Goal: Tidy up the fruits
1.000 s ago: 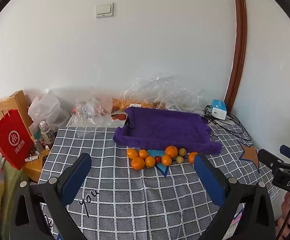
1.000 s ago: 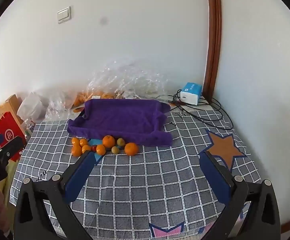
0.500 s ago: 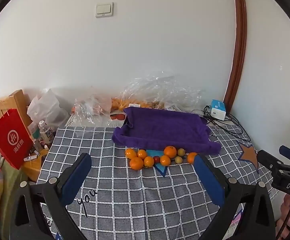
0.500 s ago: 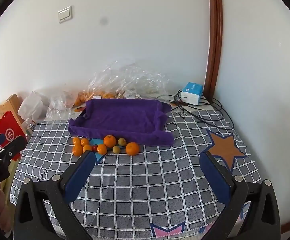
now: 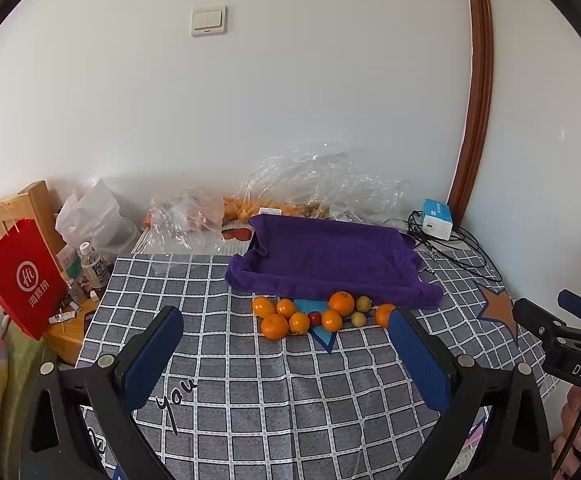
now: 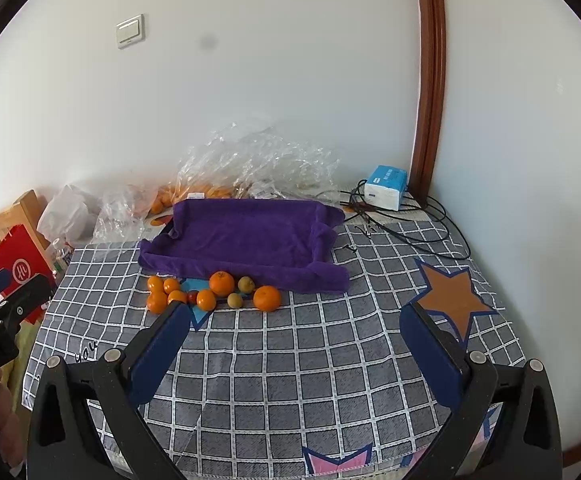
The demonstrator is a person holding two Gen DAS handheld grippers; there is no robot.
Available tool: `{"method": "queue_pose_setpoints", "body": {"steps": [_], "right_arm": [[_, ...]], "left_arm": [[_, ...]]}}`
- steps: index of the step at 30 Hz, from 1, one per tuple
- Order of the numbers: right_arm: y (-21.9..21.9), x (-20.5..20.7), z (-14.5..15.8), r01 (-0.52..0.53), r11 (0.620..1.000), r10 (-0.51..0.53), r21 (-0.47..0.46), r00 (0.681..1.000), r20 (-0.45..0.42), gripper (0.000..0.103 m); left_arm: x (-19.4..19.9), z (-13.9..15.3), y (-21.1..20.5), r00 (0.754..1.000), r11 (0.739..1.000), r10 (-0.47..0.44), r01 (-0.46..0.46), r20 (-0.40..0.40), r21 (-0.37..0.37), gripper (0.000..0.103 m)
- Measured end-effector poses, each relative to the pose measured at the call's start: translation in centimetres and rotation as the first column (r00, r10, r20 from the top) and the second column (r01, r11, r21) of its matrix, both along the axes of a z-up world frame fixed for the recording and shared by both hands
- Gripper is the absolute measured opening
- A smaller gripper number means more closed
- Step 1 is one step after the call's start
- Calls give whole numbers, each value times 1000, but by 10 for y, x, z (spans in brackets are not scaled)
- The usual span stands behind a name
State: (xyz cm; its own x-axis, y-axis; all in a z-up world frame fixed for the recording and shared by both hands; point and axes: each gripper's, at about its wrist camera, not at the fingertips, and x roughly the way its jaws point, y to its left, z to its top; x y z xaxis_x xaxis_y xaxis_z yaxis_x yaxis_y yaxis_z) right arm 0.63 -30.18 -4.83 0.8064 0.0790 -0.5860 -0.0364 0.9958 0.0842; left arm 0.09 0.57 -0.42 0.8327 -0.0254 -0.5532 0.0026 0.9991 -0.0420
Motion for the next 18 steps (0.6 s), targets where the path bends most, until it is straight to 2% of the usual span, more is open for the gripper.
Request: {"method": "queue_pose_setpoints", "body": {"steps": [18], "right_arm": [[4,2,-5,-3,1000,3,-7,1000,-5,103]], "left_arm": [[7,0,1,1000,1000,6,-7,-18,-20,103]]}}
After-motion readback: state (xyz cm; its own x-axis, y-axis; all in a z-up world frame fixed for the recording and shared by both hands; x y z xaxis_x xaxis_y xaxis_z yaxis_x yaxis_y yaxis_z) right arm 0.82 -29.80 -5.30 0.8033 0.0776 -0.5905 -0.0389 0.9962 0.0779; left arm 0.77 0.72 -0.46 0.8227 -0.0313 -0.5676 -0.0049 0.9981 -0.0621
